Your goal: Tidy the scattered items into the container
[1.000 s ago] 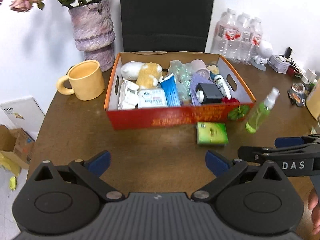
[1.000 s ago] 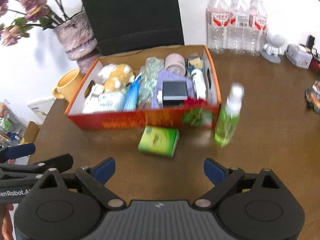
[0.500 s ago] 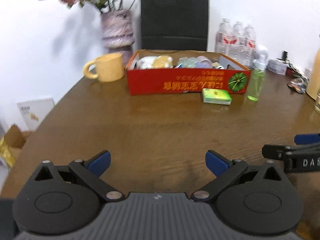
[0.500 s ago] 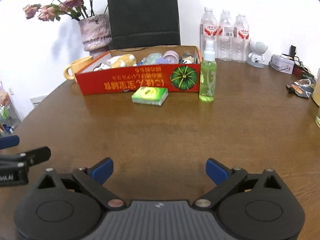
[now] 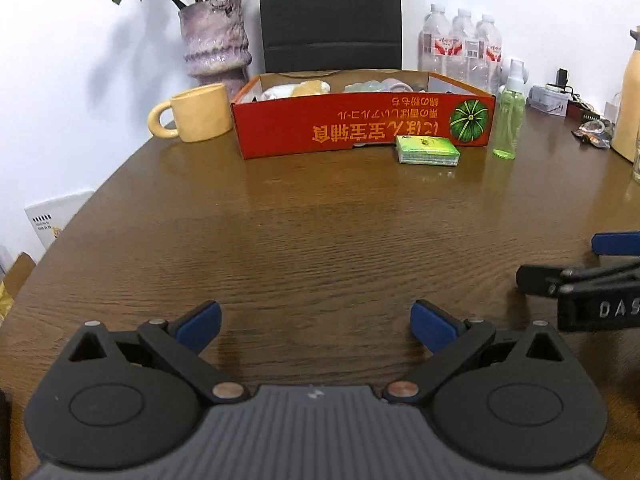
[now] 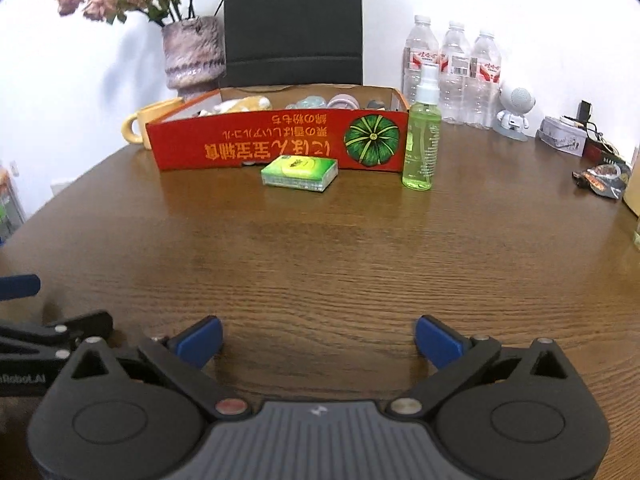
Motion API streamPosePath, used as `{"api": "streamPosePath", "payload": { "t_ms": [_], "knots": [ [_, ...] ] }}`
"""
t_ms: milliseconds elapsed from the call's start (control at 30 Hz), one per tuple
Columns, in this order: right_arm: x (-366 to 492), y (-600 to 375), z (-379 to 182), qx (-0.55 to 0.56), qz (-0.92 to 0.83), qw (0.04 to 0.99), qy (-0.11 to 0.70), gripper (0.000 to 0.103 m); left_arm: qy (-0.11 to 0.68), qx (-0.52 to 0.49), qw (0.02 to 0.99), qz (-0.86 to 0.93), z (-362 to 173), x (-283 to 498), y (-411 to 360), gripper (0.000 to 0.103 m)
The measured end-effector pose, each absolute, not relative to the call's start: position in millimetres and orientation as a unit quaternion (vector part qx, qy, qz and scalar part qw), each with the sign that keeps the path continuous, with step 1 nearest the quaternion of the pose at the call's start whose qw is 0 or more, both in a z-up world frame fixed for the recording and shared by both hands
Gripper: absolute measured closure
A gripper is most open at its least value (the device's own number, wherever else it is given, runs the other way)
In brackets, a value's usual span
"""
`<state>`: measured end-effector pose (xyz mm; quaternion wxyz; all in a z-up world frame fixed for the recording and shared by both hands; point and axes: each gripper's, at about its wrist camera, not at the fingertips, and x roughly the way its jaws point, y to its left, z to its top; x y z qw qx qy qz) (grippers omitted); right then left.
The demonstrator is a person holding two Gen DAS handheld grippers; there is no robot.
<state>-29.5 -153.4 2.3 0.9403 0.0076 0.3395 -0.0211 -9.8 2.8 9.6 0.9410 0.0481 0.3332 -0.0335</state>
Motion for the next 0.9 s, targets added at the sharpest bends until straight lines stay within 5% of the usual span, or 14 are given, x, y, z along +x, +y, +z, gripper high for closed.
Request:
{"api": "streamPosePath", "payload": {
  "t_ms": [900],
  "knots": [
    [-31.9,-143.3,1.7,-0.001,-0.020,0.940,0.342,0.000,0.343,0.024,0.938,-0.045,7.1,-5.8,5.7,0.000]
  ]
}}
